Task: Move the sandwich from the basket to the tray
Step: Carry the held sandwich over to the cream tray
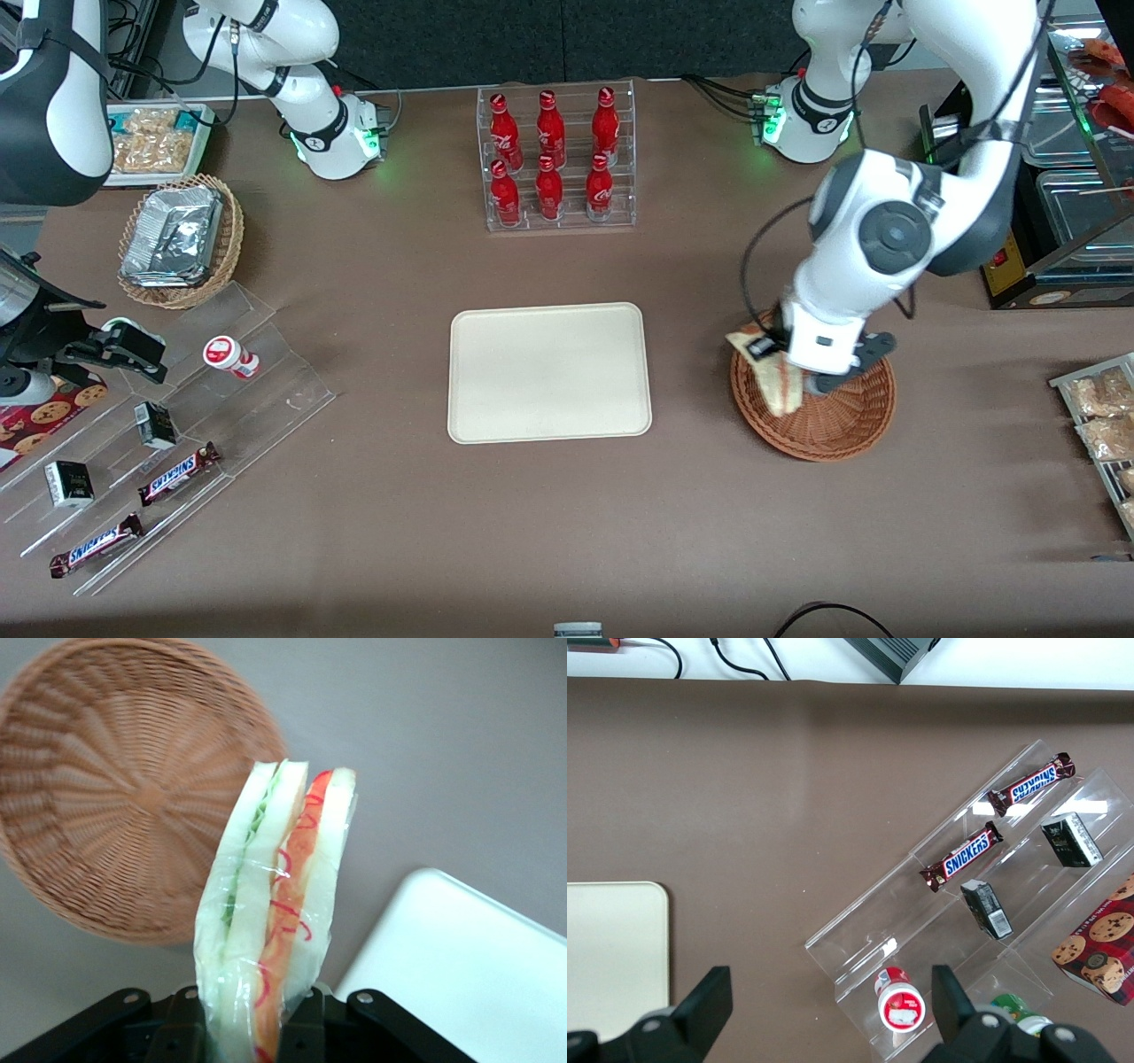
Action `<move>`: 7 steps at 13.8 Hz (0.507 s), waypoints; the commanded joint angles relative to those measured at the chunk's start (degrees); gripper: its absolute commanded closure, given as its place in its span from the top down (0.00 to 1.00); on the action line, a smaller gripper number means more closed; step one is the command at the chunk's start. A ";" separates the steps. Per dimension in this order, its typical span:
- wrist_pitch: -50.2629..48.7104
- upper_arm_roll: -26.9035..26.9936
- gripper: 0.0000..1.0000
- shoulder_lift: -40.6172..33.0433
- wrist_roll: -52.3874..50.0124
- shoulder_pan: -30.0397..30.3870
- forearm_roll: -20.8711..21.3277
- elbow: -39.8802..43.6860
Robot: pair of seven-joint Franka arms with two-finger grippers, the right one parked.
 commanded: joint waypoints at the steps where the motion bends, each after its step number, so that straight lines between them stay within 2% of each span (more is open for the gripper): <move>1: -1.75 -0.86 0.08 4.53 0.31 -4.85 0.19 6.66; 7: -2.19 -0.77 0.13 14.54 0.22 -17.08 0.36 17.64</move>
